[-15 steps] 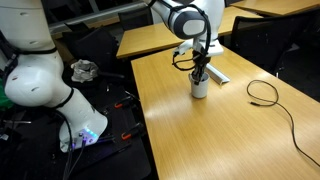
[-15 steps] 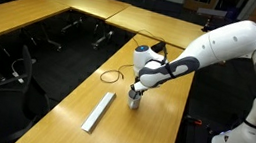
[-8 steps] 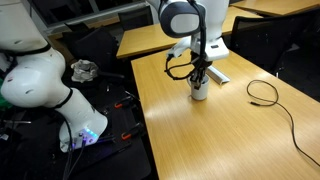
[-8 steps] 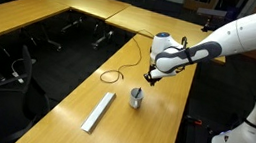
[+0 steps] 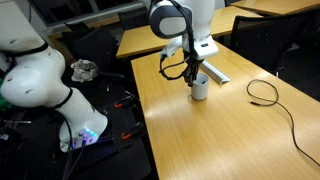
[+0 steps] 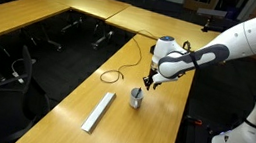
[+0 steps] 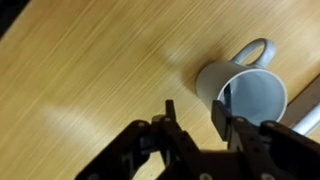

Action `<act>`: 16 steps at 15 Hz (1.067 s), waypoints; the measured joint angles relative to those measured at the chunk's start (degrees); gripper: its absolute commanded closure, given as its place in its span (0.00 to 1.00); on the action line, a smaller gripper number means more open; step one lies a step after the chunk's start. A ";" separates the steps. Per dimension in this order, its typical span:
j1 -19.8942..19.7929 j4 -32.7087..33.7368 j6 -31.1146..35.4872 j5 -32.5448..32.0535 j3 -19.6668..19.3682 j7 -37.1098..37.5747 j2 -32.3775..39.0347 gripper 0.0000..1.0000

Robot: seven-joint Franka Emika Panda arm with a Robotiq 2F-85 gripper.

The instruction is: Move the white mug forward

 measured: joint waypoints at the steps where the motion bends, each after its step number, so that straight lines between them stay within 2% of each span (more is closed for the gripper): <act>1: 0.25 -0.19 0.97 0.30 0.45 0.01 0.37 0.16; 3: 0.68 -0.28 2.72 1.07 1.22 0.02 1.61 0.01; 8: 1.58 -0.13 8.82 1.91 1.70 0.28 6.58 0.01; 9: 1.59 0.17 9.69 2.02 1.69 0.50 7.65 0.19; 12: 1.64 1.64 10.23 2.29 1.68 0.95 10.57 0.35; 16: 2.01 2.89 10.31 2.29 1.68 0.90 12.36 0.67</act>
